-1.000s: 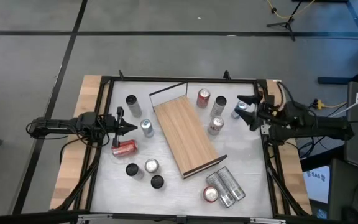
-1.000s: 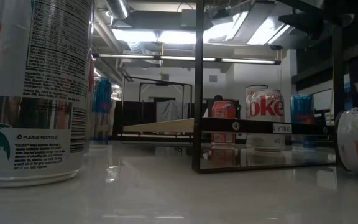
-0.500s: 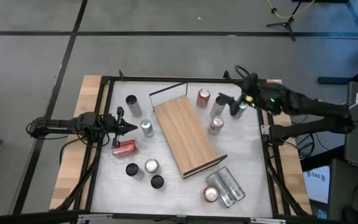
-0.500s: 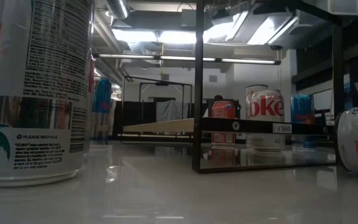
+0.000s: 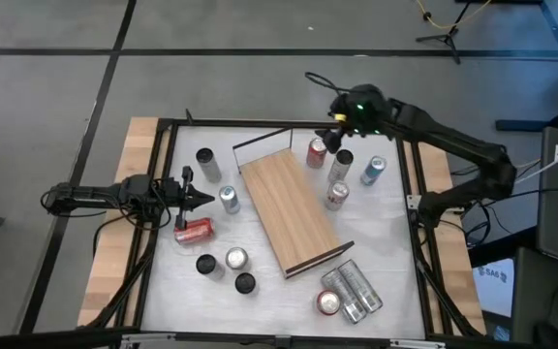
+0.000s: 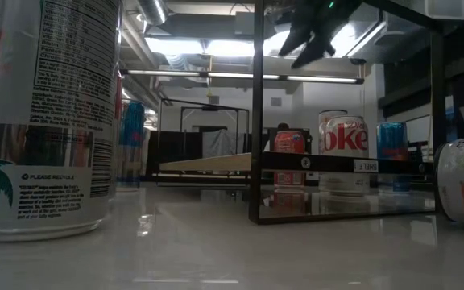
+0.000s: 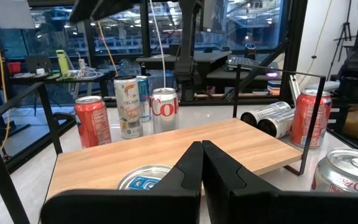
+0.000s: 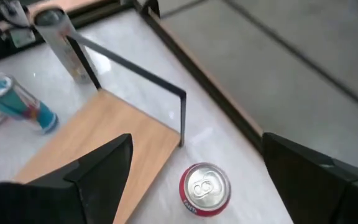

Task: Place canned beverage on shelf
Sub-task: Put the top right orange soda can on the shelf

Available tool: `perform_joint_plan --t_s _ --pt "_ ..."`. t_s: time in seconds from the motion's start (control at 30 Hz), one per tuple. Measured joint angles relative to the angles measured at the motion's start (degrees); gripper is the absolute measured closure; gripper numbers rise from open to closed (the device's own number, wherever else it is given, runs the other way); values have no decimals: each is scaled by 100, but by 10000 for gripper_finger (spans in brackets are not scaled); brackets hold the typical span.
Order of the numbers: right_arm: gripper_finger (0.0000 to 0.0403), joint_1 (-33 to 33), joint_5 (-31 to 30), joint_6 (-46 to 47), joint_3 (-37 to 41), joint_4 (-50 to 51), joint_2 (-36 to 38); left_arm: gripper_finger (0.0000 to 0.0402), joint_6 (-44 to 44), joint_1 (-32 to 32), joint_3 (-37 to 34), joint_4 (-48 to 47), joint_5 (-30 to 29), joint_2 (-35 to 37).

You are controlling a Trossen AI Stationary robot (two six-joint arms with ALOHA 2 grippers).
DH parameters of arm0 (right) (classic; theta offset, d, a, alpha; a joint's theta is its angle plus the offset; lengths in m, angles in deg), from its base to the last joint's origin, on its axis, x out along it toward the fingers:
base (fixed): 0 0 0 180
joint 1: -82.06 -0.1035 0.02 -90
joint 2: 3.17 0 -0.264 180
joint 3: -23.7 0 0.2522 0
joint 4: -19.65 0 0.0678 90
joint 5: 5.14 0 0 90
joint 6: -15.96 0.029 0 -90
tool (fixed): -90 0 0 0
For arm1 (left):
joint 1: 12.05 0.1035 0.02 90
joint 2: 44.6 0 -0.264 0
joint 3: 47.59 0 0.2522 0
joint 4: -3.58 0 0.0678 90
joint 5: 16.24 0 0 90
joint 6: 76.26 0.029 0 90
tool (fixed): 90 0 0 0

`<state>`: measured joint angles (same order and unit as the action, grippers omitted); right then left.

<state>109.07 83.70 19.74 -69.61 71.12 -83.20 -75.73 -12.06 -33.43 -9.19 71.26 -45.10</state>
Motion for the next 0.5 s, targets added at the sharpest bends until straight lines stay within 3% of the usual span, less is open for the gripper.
perform_joint_plan --t_s 0.13,0.5 --pt "52 302 459 -4 -8 17 -515 401 0 -1 0 -1 -1 1" --pt "52 454 427 -132 -8 145 -1397 401 0 1 0 -1 -1 1"
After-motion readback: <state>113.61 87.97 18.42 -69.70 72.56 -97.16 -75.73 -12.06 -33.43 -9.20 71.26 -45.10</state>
